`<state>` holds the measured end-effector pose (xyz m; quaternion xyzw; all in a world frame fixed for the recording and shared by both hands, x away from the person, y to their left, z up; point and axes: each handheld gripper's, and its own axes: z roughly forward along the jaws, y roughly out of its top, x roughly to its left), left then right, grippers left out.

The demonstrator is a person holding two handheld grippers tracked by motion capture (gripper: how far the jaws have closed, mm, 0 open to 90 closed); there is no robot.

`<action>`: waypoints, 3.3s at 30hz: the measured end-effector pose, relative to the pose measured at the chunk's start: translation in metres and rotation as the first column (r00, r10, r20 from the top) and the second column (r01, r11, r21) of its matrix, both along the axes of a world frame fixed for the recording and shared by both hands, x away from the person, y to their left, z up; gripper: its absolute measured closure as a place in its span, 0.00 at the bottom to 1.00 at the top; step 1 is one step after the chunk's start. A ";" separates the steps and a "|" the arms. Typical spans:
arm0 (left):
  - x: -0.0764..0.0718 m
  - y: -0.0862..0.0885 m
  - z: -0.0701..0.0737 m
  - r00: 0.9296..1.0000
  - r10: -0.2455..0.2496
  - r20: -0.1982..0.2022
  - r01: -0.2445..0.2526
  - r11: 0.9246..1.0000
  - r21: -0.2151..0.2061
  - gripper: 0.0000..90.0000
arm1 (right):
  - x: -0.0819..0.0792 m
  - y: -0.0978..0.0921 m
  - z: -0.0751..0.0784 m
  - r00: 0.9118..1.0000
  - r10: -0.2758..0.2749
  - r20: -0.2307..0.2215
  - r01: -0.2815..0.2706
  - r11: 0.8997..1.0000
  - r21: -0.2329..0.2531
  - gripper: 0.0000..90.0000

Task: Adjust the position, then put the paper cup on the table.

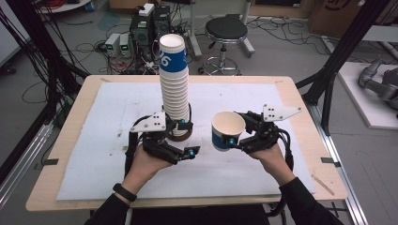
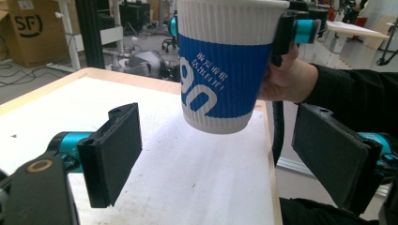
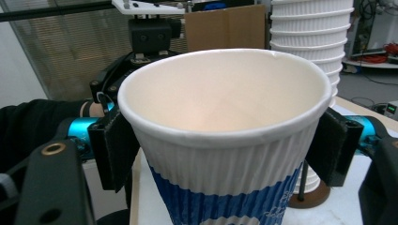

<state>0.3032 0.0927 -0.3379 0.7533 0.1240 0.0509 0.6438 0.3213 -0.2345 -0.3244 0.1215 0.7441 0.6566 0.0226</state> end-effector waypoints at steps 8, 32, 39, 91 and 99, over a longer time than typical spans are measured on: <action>-0.001 0.014 0.001 0.999 0.034 0.007 -0.034 0.999 -0.002 0.18 | 0.001 -0.010 -0.001 1.000 -0.026 0.011 0.026 1.000 -0.014 0.24; -0.007 0.038 0.009 0.997 0.082 0.013 -0.081 0.996 -0.041 0.18 | 0.000 -0.034 -0.003 0.997 -0.080 0.018 0.080 0.997 -0.009 0.24; -0.007 0.045 0.008 0.996 0.085 0.007 -0.084 0.995 -0.048 0.18 | 0.005 -0.038 -0.004 0.995 -0.097 0.015 0.097 0.995 -0.015 0.24; -0.019 0.073 -0.015 0.994 0.107 -0.018 -0.108 0.993 -0.047 0.18 | 0.080 -0.070 -0.030 0.899 -0.437 -0.004 0.437 0.898 -0.047 0.25; -0.018 0.073 -0.016 0.994 0.110 -0.026 -0.111 0.993 -0.042 0.18 | 0.089 -0.071 -0.043 0.879 -0.477 -0.018 0.475 0.878 -0.064 0.25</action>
